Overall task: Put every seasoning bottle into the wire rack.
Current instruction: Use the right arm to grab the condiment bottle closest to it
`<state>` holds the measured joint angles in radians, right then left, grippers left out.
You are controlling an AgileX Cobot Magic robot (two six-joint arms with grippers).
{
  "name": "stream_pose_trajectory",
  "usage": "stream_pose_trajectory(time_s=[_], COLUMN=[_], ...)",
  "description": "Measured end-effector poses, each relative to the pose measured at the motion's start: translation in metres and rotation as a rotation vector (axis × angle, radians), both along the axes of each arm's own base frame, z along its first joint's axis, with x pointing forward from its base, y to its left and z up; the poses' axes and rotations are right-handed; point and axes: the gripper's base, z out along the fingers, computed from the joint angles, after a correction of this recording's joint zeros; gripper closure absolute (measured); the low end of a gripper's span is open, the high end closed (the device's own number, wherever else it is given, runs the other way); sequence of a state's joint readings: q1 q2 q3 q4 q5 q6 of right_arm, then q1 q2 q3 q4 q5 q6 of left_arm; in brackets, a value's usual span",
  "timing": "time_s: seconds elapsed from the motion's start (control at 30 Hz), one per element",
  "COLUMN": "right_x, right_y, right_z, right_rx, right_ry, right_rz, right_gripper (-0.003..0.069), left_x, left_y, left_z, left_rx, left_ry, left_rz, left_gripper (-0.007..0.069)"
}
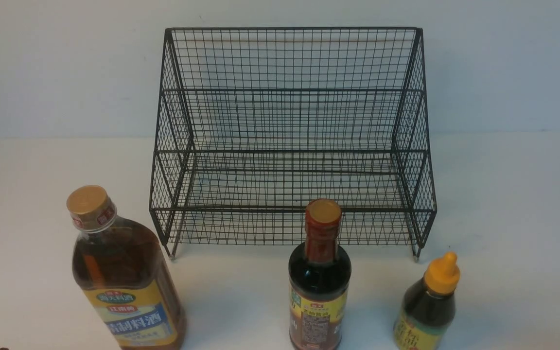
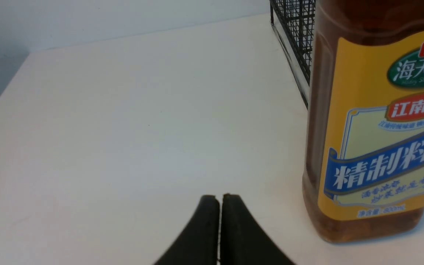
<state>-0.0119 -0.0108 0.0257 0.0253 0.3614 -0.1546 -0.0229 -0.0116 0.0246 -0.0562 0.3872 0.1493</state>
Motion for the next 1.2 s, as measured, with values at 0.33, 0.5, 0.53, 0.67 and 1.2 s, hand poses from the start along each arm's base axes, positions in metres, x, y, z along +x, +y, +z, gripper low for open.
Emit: stream_pose_trajectory(time_s=[0.33, 0.5, 0.53, 0.67, 1.2], right_x=[0.0, 0.0, 0.0, 0.0, -0.009], right_y=[0.0, 0.0, 0.001, 0.008, 0.021], right_z=[0.0, 0.0, 0.0, 0.002, 0.049], right_rx=[0.0, 0.013, 0.053, 0.537, 0.933], right_ry=[0.0, 0.0, -0.003, -0.007, -0.045], right_rz=[0.0, 0.0, -0.001, -0.014, 0.105], right_gripper=[0.0673, 0.0673, 0.0673, 0.0673, 0.0673], left_x=[0.0, 0.0, 0.0, 0.0, 0.0], left_y=[0.0, 0.0, 0.0, 0.0, 0.0], left_z=[0.0, 0.0, 0.0, 0.0, 0.0], left_rx=[0.0, 0.0, 0.0, 0.0, 0.0], left_ry=[0.0, 0.0, 0.0, 0.0, 0.0], left_rz=[0.0, 0.0, 0.0, 0.0, 0.0], left_gripper=[0.0633, 0.0633, 0.0633, 0.0633, 0.0633])
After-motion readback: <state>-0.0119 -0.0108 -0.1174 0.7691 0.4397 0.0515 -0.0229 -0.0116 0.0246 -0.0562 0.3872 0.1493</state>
